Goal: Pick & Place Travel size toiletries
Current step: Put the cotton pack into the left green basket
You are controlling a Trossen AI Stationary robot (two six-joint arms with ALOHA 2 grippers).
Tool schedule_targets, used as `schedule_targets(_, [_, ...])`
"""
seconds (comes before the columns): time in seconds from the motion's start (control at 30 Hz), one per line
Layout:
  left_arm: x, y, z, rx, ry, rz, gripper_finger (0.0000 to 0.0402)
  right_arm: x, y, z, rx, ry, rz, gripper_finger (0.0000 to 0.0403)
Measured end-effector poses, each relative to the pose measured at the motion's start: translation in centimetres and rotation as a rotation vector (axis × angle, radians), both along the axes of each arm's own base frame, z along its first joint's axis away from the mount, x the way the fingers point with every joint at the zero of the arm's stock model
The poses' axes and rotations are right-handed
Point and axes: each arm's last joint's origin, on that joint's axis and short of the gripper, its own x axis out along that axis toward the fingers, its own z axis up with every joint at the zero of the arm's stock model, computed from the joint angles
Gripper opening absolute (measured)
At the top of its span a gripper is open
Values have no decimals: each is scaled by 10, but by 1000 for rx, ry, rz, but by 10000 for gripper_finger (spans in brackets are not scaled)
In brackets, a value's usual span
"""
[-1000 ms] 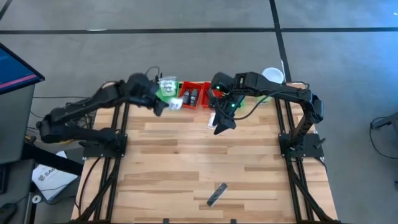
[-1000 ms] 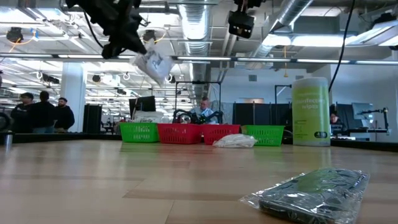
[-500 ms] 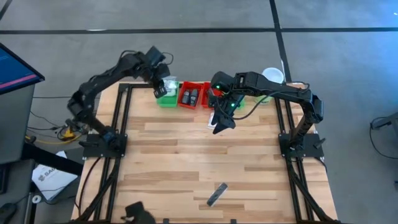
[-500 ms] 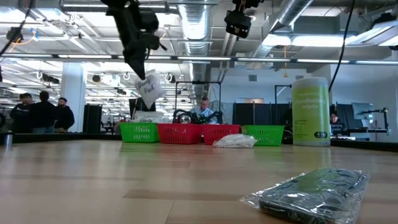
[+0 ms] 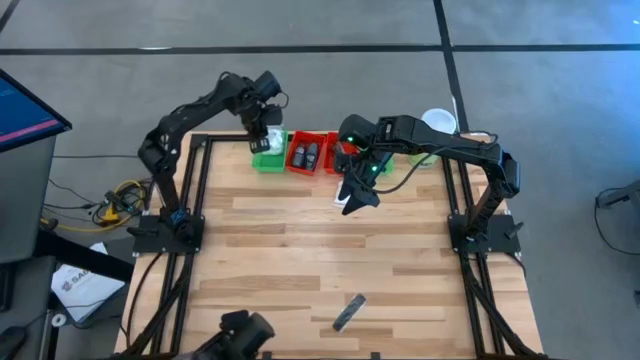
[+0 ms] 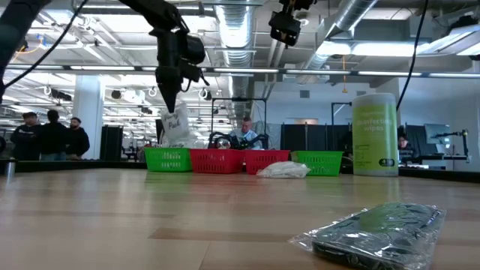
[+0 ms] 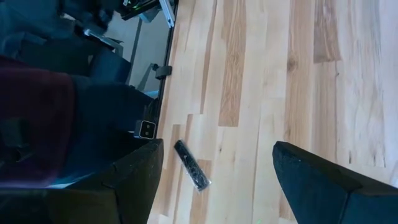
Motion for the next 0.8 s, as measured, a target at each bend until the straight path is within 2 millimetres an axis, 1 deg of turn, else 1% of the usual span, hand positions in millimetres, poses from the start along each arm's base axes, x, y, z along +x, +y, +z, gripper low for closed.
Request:
schedule_targets(0.23, [11,10,-30,-54,67,2,0,0,0,0,-8,-8,10,292])
schedule_targets(0.57, [14,27,-66,-99,153,61,0,1,0,0,-13,-20,15,292])
schedule_targets(0.67, [15,31,-72,-89,162,66,0,1,0,0,-10,-16,10,292])
schedule_targets(0.8, [18,33,-71,8,199,68,0,1,0,0,-8,-14,8,292])
